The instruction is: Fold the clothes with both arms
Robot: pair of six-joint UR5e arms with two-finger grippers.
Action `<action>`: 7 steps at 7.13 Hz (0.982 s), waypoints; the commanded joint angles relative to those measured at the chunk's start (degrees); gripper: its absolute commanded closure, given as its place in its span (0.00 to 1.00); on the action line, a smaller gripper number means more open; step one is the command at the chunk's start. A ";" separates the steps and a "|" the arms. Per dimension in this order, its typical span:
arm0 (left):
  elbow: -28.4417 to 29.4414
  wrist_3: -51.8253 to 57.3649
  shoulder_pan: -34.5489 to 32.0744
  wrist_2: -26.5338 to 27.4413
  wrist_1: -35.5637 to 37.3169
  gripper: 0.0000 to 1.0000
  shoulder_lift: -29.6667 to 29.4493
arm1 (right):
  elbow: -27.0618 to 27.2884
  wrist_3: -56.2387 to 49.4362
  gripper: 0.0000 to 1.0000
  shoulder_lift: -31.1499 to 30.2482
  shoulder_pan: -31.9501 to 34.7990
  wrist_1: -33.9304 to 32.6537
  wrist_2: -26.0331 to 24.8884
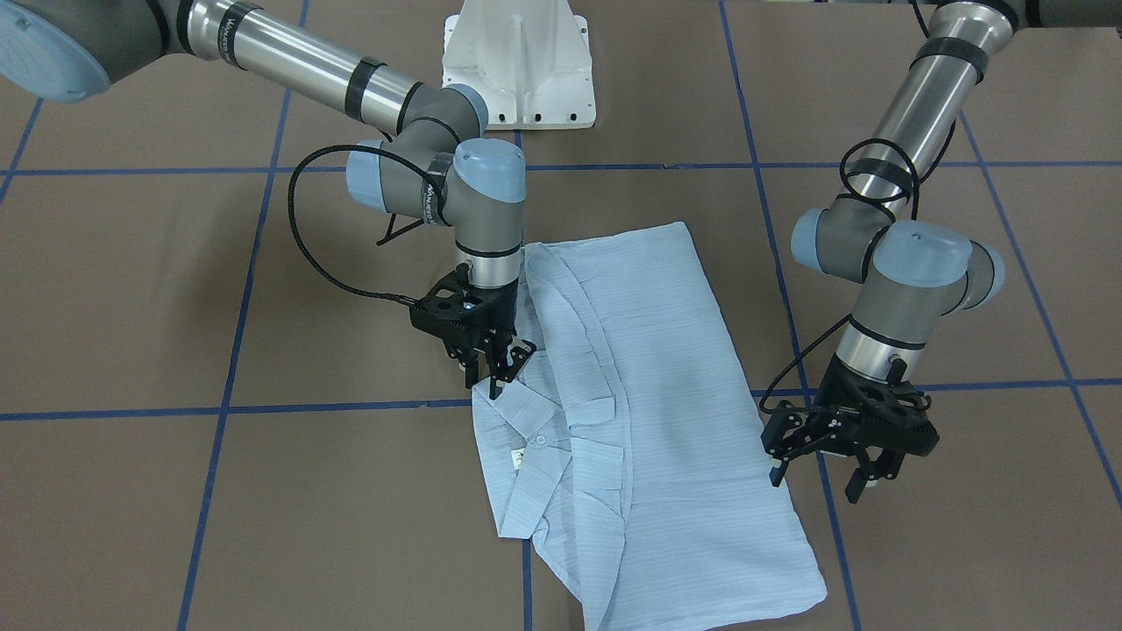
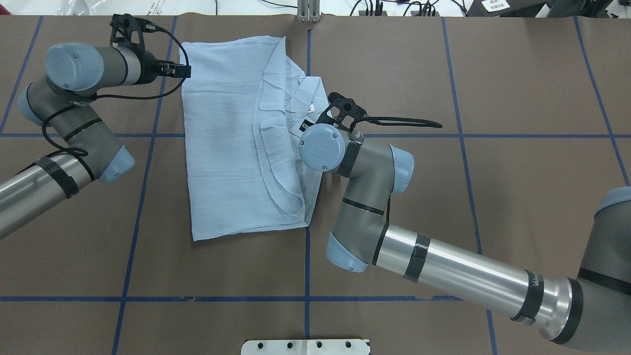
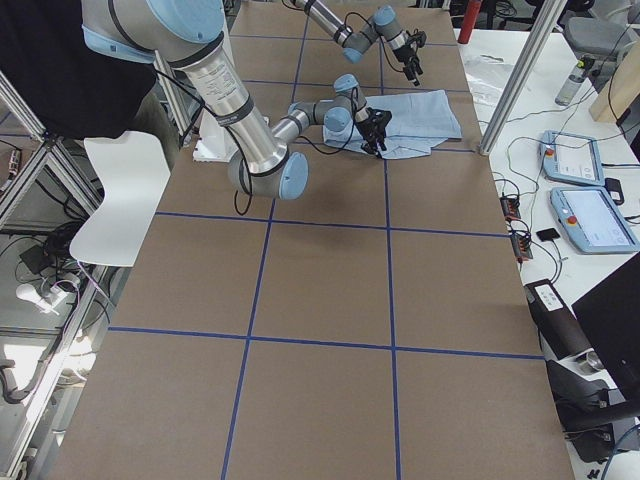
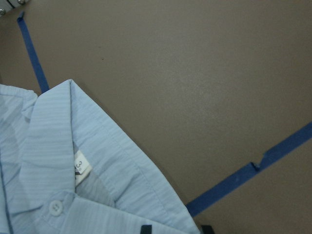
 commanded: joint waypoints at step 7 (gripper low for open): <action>-0.98 -2.72 0.27 0.00 -0.07 0.00 0.58 | 24.61 -1.65 1.00 -20.87 -1.08 -0.42 0.35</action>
